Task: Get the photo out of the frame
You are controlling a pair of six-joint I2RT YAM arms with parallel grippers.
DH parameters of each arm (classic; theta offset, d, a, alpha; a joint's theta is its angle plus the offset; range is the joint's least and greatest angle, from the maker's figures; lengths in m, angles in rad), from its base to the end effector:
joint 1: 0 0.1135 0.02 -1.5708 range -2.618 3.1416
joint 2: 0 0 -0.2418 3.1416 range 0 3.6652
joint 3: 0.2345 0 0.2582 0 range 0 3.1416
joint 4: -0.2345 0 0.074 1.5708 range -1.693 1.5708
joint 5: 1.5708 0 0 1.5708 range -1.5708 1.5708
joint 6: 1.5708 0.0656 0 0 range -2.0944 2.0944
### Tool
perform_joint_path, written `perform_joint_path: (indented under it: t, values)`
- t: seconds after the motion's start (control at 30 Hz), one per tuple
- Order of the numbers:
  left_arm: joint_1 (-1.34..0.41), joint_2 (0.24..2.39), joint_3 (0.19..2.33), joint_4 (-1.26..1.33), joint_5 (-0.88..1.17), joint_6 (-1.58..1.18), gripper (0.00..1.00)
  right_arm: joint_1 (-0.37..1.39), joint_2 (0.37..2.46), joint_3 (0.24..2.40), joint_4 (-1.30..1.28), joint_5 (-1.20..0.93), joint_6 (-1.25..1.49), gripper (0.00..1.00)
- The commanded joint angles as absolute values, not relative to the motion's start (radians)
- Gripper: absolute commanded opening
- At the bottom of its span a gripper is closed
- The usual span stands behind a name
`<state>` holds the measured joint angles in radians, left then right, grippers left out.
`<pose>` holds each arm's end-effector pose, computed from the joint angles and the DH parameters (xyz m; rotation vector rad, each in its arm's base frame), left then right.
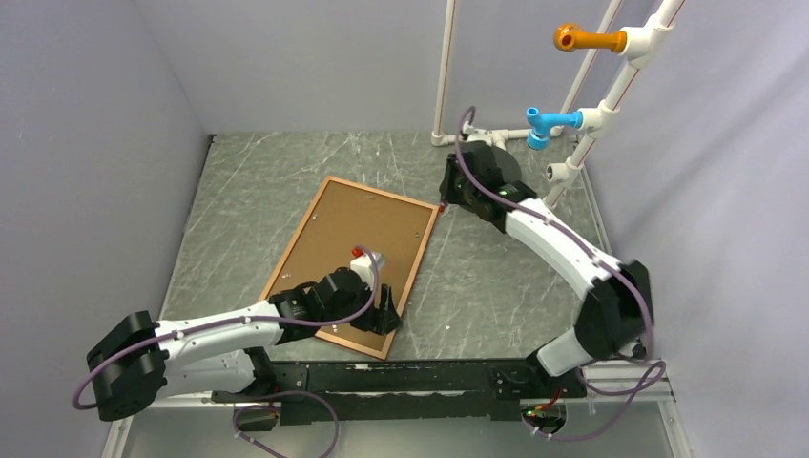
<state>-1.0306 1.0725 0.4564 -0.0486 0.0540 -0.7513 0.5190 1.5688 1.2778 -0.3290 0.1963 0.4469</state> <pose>0.1275 -0.2195 0.1437 0.3713 2.4111 -0.9649 0.3449 0.1823 0.2603 0.0321 2.1964 0.3331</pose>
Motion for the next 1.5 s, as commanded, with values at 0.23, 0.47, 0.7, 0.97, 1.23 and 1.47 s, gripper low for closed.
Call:
perform_joint_path:
  t: [0.23,0.47,0.7,0.97,1.23,1.47]
  values:
    - [-1.008,0.96,0.584,-0.2,-0.078,-0.713,0.75,0.516,1.298,0.994,-0.849,0.238,0.515,0.0]
    - [-0.996,0.905,0.634,-0.286,-0.1,-0.697,0.75,0.515,1.4,0.986,-0.951,0.418,0.576,0.0]
    - [-0.996,0.819,0.56,-0.271,-0.057,-0.752,0.74,0.507,1.549,1.02,-0.921,0.48,0.559,0.0]
    - [-0.997,0.863,0.503,-0.191,0.057,-0.777,0.7,0.478,1.671,0.996,-0.825,0.498,0.548,0.1]
    - [-1.017,1.006,0.535,-0.107,0.124,-0.766,0.66,0.467,1.721,0.981,-0.775,0.463,0.529,0.3]
    - [-1.046,1.095,0.58,-0.081,0.129,-0.761,0.68,0.465,1.72,0.959,-0.74,0.428,0.517,0.44]
